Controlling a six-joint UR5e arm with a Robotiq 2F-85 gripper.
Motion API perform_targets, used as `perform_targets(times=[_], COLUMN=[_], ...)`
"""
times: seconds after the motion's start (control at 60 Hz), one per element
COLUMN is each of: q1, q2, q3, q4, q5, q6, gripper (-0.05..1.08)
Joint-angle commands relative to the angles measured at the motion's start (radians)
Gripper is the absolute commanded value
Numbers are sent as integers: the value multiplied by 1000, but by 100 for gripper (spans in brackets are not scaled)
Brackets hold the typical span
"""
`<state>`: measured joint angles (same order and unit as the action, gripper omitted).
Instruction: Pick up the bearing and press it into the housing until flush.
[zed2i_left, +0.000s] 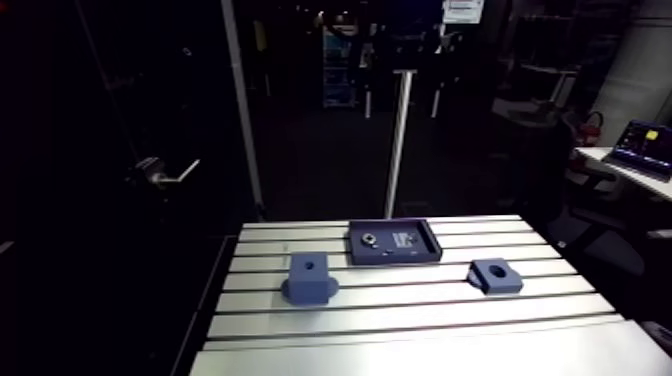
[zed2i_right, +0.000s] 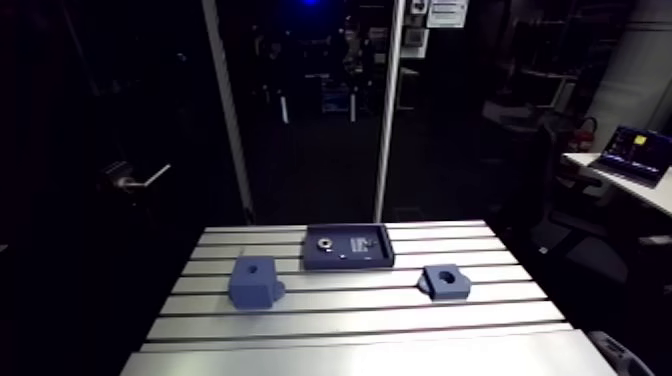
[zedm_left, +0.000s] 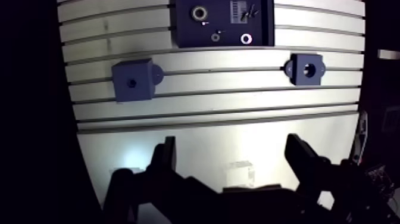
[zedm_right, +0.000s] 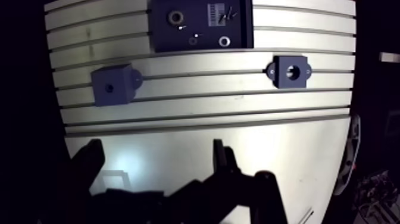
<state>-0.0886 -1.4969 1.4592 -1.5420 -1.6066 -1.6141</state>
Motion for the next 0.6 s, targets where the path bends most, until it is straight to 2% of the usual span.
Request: perform_targets(times=[0.017,0.417,0.6], q1=[0,-2,-2], q2=[2,20,97], q3=[-1,-1,2], q4=[0,-32,-115], q5=[-2,-3,-8], q6=[-2,-4,-5], gripper=[1,1,1])
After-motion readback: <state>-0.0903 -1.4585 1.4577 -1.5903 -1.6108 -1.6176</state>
